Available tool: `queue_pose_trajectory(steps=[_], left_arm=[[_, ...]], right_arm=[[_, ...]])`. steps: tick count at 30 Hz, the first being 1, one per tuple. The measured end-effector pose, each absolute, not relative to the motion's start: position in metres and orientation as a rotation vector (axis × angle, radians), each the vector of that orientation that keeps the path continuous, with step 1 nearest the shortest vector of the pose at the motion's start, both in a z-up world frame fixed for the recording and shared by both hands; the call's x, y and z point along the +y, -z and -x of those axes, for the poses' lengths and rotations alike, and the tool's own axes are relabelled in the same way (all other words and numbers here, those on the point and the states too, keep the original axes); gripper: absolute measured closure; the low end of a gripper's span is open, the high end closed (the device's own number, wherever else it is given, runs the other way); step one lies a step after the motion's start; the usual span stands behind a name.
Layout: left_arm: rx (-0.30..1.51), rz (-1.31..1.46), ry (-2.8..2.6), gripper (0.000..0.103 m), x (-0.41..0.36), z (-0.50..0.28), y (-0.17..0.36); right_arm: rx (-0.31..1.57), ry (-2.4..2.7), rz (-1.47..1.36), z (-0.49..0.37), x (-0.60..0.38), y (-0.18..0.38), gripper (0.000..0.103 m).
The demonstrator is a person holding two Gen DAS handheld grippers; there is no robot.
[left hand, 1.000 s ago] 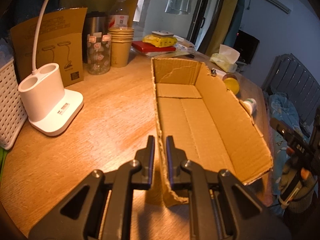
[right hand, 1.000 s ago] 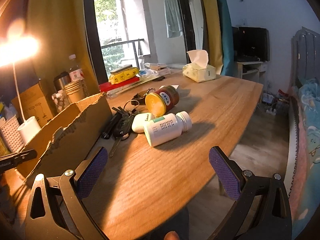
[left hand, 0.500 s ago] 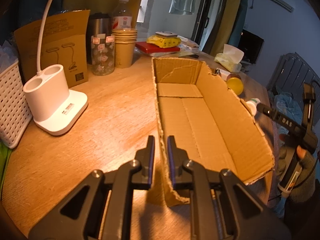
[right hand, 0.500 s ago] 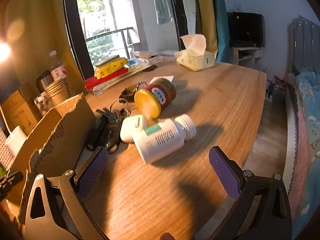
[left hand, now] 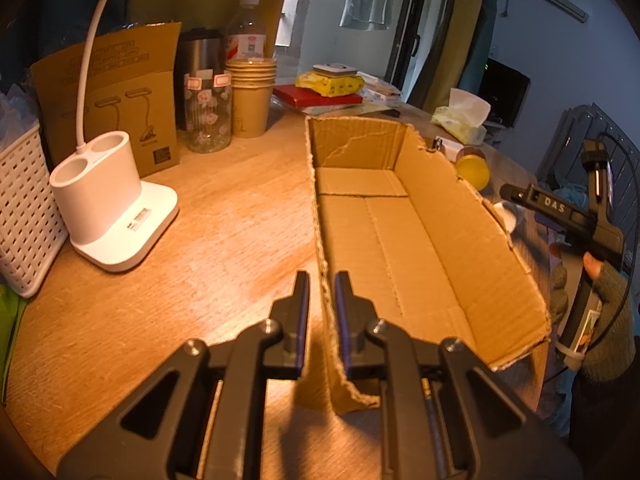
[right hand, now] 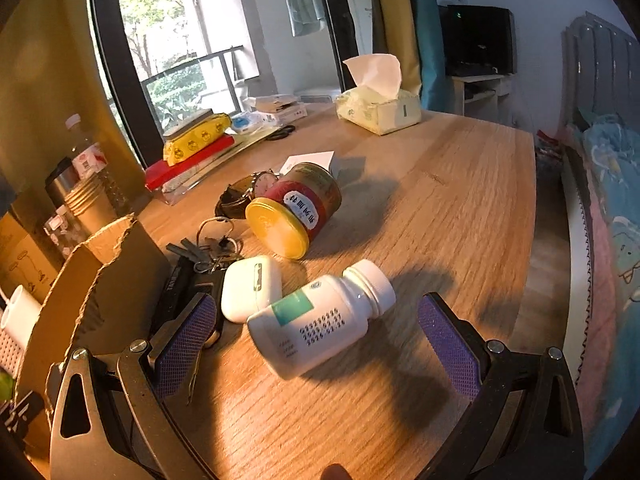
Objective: Organize rigid objects
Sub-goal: 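Reach the right gripper to the white pill bottle and grasp it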
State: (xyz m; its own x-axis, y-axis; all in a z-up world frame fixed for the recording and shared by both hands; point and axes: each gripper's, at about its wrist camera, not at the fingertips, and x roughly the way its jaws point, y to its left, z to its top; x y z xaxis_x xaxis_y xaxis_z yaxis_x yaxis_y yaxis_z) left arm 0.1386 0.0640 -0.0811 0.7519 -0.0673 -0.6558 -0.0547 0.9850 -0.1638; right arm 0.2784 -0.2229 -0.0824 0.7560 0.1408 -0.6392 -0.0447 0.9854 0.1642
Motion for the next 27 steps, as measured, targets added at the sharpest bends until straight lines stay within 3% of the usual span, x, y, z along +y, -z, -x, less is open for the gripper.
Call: queue_pose_trajectory(steps=[8,10,17,18,19,27], left_arm=[[0.721,0.166,0.000,0.088,0.063,-0.140,0.081],[0.721,0.167,0.000,0.088,0.063,-0.139,0.081],[0.721,0.167,0.001,0.088,0.063,-0.139,0.081],[0.722,0.168,0.001,0.088,0.063,-0.139,0.081],[0.721,0.168,0.001,0.088,0.063,-0.139,0.081],[0.721,0.167,0.000,0.088,0.063,-0.139,0.081]], right_arm=[[0.754,-0.076,-0.142,-0.295,-0.224,0.088,0.001],[0.768,-0.071,-0.138,-0.297,-0.224,0.091,0.018],[0.776,-0.089,-0.124,-0.295,-0.222,0.092,0.021],[0.774,-0.094,-0.125,-0.295,-0.222,0.092,0.027],[0.777,-0.094,-0.124,-0.295,-0.222,0.093,0.040],[0.762,-0.131,-0.113,-0.283,-0.222,0.093,0.047]])
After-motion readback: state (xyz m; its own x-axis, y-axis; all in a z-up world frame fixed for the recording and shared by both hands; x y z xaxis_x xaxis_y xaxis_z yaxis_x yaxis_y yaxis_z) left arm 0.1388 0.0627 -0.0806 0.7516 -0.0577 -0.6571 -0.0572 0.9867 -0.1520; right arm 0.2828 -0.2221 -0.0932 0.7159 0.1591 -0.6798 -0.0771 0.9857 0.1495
